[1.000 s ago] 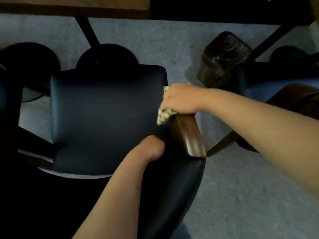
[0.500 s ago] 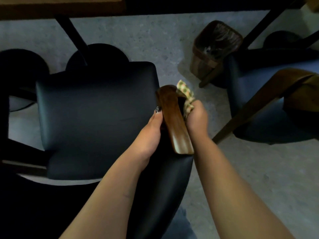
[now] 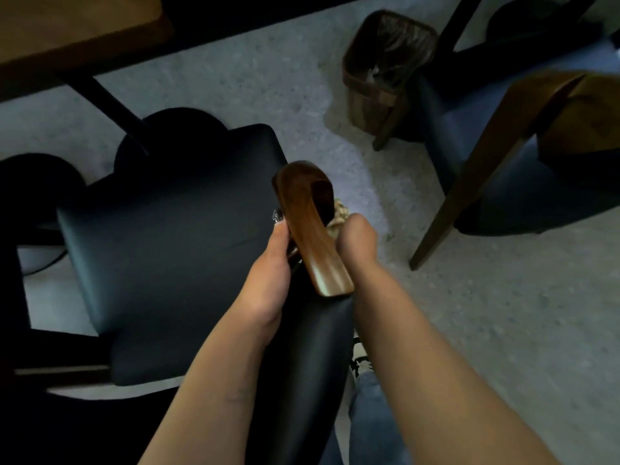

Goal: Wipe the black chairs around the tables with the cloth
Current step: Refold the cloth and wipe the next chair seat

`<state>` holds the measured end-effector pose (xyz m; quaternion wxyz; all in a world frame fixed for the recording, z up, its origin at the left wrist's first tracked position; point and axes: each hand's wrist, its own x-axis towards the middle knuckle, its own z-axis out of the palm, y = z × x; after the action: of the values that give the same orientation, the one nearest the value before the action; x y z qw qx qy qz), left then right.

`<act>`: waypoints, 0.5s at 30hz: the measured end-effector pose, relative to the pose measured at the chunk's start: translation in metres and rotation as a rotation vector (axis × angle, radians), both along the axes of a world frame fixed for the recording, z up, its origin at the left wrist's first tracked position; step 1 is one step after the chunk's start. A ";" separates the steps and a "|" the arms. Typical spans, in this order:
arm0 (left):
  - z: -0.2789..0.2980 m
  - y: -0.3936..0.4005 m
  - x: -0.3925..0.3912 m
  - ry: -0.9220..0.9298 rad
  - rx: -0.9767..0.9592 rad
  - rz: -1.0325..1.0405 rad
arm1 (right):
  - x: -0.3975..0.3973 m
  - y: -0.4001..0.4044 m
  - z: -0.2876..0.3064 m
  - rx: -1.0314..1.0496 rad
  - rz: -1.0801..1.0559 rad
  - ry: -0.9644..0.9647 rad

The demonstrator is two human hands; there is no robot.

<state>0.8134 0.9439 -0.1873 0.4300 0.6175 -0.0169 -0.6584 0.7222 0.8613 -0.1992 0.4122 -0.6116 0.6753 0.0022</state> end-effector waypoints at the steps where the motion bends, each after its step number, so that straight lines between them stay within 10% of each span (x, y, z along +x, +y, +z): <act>1: -0.001 0.000 -0.001 0.004 0.006 0.022 | -0.001 0.000 0.003 -0.016 -0.069 -0.076; 10: 0.001 0.000 -0.002 0.010 -0.056 0.026 | -0.016 0.045 0.060 0.016 -0.357 -1.104; 15: 0.001 -0.001 -0.002 -0.023 -0.051 0.042 | -0.011 0.022 0.038 0.196 -0.258 -0.529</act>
<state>0.8114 0.9434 -0.1862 0.4593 0.6141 -0.0256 -0.6413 0.7111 0.8835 -0.1608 0.6274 -0.4575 0.6134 -0.1442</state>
